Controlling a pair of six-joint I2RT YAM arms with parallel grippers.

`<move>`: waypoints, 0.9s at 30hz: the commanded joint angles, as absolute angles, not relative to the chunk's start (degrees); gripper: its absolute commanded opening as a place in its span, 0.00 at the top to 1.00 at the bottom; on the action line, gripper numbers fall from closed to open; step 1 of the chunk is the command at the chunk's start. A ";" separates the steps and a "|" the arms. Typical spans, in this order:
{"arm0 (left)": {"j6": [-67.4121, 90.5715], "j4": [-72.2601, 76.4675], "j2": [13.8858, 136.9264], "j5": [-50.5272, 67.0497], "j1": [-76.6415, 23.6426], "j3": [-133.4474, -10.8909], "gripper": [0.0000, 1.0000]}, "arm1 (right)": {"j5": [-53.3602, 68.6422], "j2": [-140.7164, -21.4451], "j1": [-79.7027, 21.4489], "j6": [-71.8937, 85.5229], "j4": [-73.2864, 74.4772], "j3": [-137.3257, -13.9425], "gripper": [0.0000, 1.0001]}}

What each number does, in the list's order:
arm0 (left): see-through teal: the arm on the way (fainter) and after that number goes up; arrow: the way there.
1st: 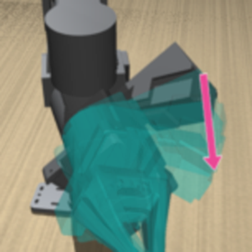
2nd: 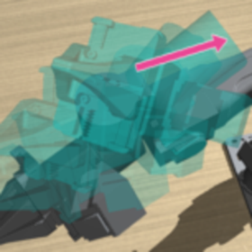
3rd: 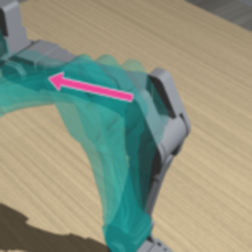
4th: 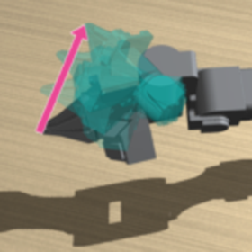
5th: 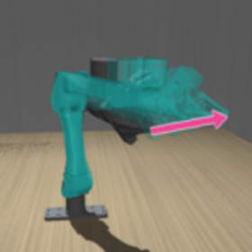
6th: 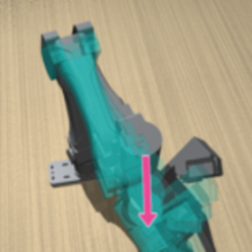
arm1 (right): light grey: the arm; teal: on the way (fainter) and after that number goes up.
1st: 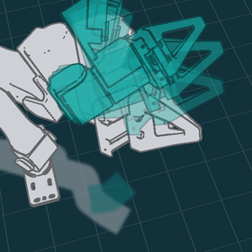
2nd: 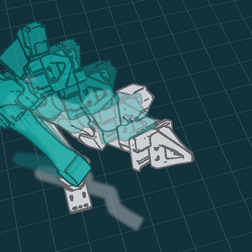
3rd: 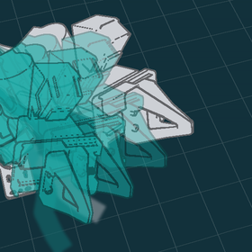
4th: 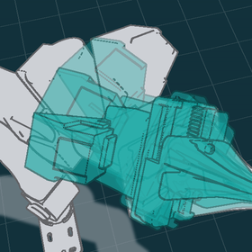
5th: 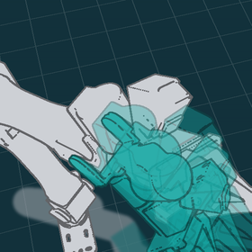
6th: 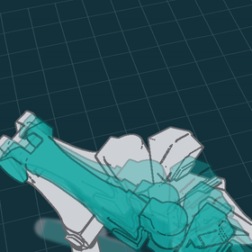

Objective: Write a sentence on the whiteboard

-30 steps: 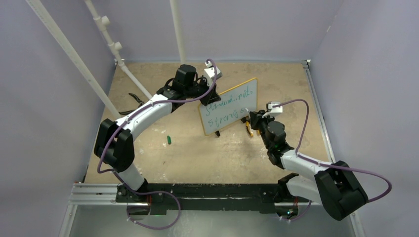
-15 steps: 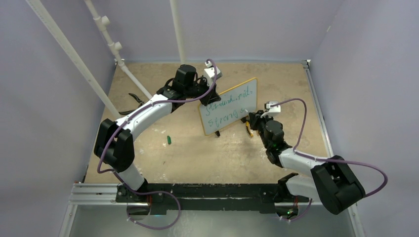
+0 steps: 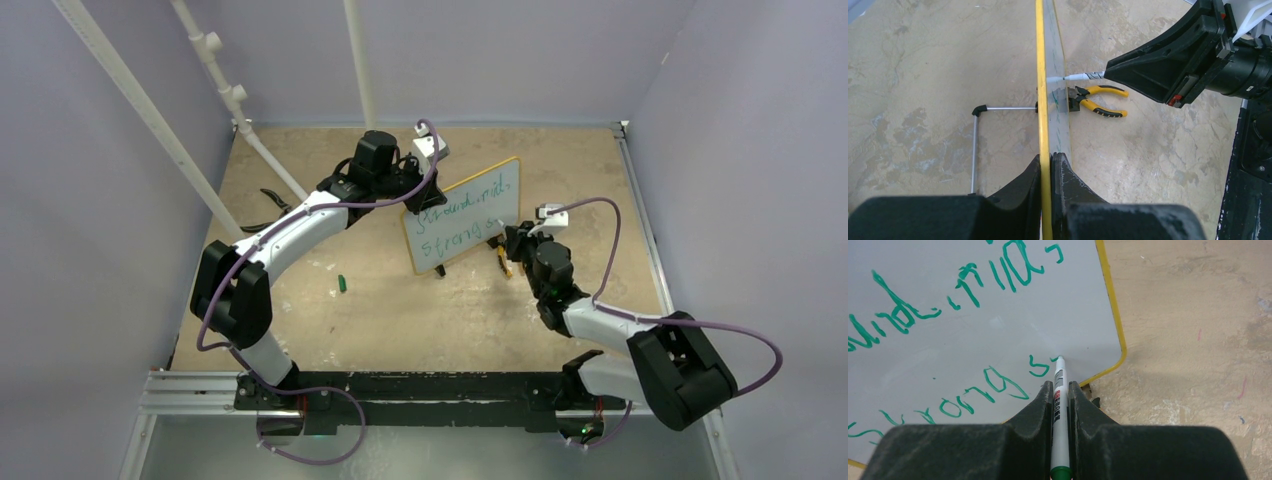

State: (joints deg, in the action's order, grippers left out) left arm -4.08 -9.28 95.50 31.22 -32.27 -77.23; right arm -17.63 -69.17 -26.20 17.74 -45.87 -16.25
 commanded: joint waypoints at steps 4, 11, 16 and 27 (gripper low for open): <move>-6.94 -12.22 94.91 31.64 -32.12 -75.59 1.00 | -19.77 -69.54 -26.15 17.57 -50.16 -17.95 1.00; -7.03 -12.33 94.92 31.55 -32.08 -75.65 1.00 | -17.03 -69.12 -26.16 16.06 -53.29 -17.06 1.00; -7.07 -12.30 94.92 31.55 -32.08 -75.67 1.00 | -14.77 -68.85 -26.15 15.41 -54.10 -16.68 1.00; -7.14 -12.39 94.66 31.38 -32.08 -75.62 1.00 | -11.09 -71.53 -26.14 15.71 -50.78 -18.76 1.00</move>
